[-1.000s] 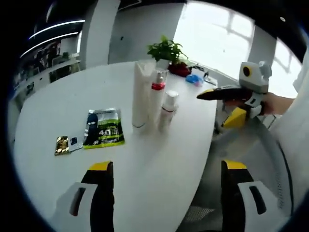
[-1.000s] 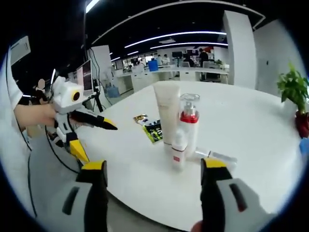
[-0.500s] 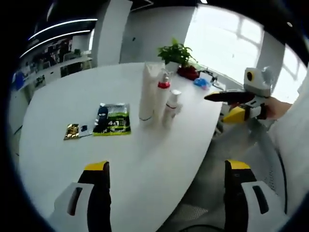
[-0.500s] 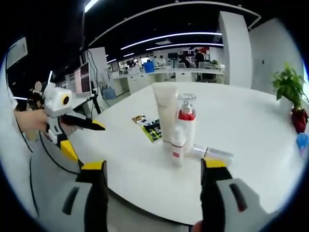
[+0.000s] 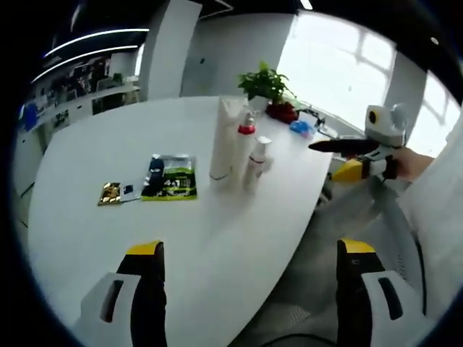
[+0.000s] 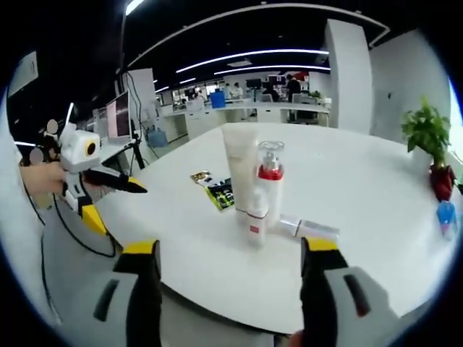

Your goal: Arrange the skincare products in the storage area until every visible bottle or jar stands upright without overlapping.

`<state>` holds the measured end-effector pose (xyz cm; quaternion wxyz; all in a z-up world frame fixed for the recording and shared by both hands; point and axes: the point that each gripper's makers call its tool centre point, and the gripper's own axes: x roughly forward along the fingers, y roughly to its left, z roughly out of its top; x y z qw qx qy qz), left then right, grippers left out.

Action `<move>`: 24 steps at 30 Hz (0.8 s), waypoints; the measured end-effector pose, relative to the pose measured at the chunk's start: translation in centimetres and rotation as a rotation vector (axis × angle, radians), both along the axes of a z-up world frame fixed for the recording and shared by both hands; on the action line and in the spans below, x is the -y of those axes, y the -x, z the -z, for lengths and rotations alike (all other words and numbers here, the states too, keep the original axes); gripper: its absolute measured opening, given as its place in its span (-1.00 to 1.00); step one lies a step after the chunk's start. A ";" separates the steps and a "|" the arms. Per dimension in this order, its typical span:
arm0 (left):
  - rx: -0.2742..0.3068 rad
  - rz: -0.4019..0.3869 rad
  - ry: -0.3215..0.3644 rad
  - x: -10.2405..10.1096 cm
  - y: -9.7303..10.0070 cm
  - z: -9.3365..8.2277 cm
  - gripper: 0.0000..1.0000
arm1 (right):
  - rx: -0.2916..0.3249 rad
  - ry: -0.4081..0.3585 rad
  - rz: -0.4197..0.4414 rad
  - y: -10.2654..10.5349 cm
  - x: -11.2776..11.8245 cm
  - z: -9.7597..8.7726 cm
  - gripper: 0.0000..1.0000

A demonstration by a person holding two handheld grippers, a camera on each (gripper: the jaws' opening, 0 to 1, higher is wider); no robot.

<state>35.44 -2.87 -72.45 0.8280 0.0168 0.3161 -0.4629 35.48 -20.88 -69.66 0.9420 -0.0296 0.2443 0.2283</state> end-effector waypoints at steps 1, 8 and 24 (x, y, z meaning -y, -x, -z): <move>-0.001 -0.001 0.001 0.0 0.0 0.0 0.94 | 0.000 0.006 0.002 -0.1 0.3 0.0 0.59; 0.061 -0.028 0.002 -0.4 -0.7 0.0 0.94 | -0.001 0.047 0.020 -0.9 2.5 0.1 0.59; 0.045 -0.062 -0.028 -0.5 -0.6 0.3 0.94 | -0.018 0.146 -0.038 -3.4 5.6 0.5 0.60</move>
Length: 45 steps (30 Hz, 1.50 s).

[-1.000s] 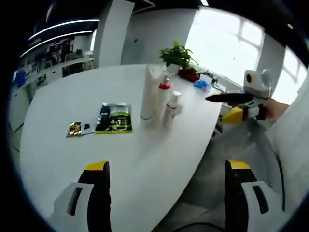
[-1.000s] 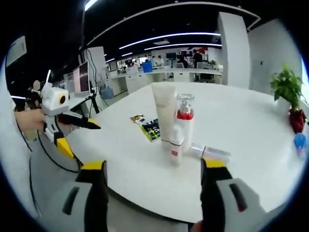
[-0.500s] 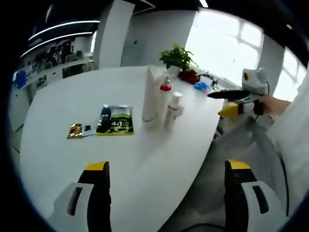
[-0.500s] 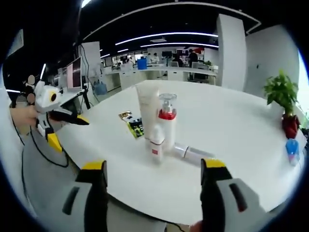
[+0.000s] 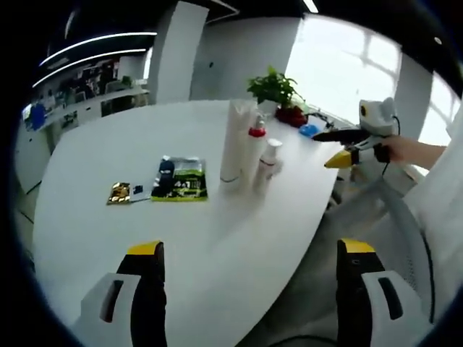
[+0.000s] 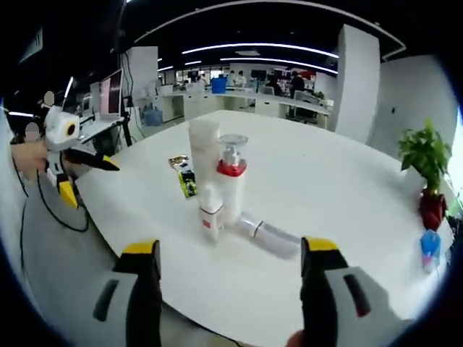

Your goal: Arrange the skincare products in the storage area until every visible bottle or jar stands upright without overlapping.

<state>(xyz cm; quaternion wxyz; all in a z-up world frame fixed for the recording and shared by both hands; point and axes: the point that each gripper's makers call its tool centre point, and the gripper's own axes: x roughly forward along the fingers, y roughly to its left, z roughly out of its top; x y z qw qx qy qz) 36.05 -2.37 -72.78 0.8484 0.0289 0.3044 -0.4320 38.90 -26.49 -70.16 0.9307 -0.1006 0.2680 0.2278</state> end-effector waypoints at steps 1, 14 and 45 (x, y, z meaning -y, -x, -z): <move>0.002 -0.001 -0.002 0.0 0.1 -0.1 0.94 | 0.001 0.003 -0.003 -0.1 0.1 0.0 0.59; 0.000 -0.070 0.001 0.3 0.0 -1.4 0.89 | -0.044 0.100 -0.120 -1.2 2.0 2.2 0.55; -0.059 -0.162 -0.015 0.1 -0.4 -0.1 0.81 | -0.165 0.265 -0.400 -7.1 2.3 7.7 0.15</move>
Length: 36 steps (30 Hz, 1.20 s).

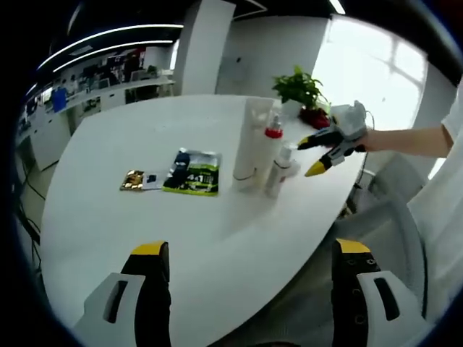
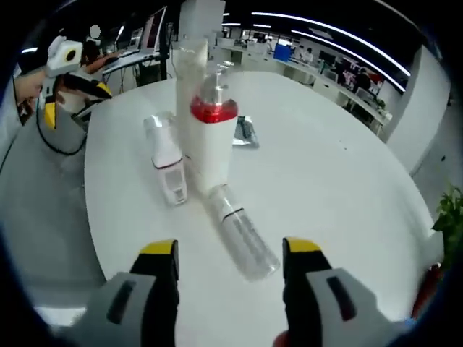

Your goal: Arrange the skincare products in the storage area until every visible bottle or jar stands upright without overlapping.

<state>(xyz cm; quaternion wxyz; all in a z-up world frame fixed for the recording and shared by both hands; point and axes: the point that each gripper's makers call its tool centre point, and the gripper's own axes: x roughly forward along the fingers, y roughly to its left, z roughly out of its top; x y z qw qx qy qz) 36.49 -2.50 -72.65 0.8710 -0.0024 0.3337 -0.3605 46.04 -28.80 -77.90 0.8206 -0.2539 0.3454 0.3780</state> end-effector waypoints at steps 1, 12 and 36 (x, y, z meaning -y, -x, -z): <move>-0.002 0.000 0.001 0.0 -0.1 0.1 0.81 | -0.004 0.003 -0.009 -0.1 -0.1 0.2 0.14; -0.040 -0.006 -0.005 -0.3 -0.3 1.3 0.75 | -0.058 0.031 -0.100 -2.1 -1.1 2.2 -0.09; -0.061 -0.040 -0.009 -0.3 0.2 1.5 0.68 | -0.107 0.102 -0.232 -2.9 -1.4 4.6 -0.58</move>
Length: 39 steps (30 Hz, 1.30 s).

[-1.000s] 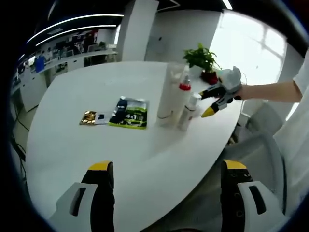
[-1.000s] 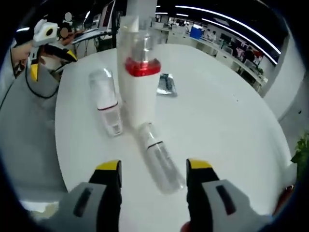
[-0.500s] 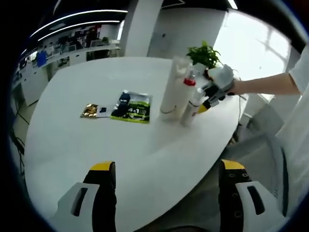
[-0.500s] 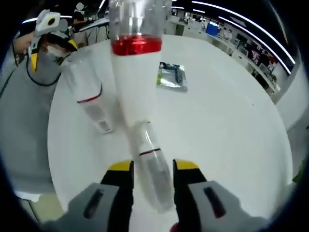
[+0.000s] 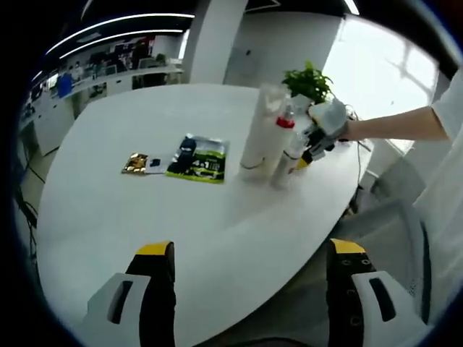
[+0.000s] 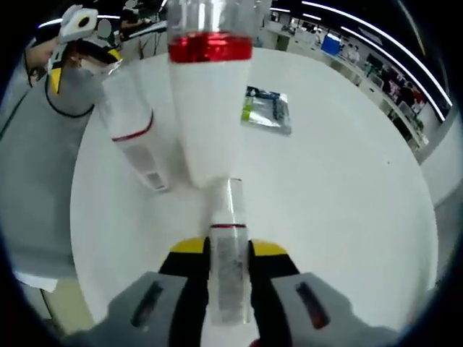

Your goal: Arrange the skincare products in the storage area until every visible bottle or jar stands upright without overlapping.

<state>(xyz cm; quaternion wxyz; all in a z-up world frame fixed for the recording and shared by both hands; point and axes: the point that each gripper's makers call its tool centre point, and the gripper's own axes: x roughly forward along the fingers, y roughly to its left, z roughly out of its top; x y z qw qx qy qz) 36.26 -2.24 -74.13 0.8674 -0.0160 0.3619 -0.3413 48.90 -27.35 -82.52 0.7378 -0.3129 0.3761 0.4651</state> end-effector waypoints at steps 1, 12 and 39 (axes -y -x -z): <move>0.001 0.000 0.000 0.0 0.0 0.0 0.68 | -0.001 0.001 -0.002 0.0 0.0 0.0 -0.59; 0.013 0.001 0.002 0.1 -0.2 -0.5 0.68 | 0.003 0.011 0.026 0.0 0.3 0.1 -0.61; 0.045 0.030 0.042 1.8 0.5 -2.3 0.69 | 0.103 -0.077 0.099 6.8 0.4 -3.5 -0.61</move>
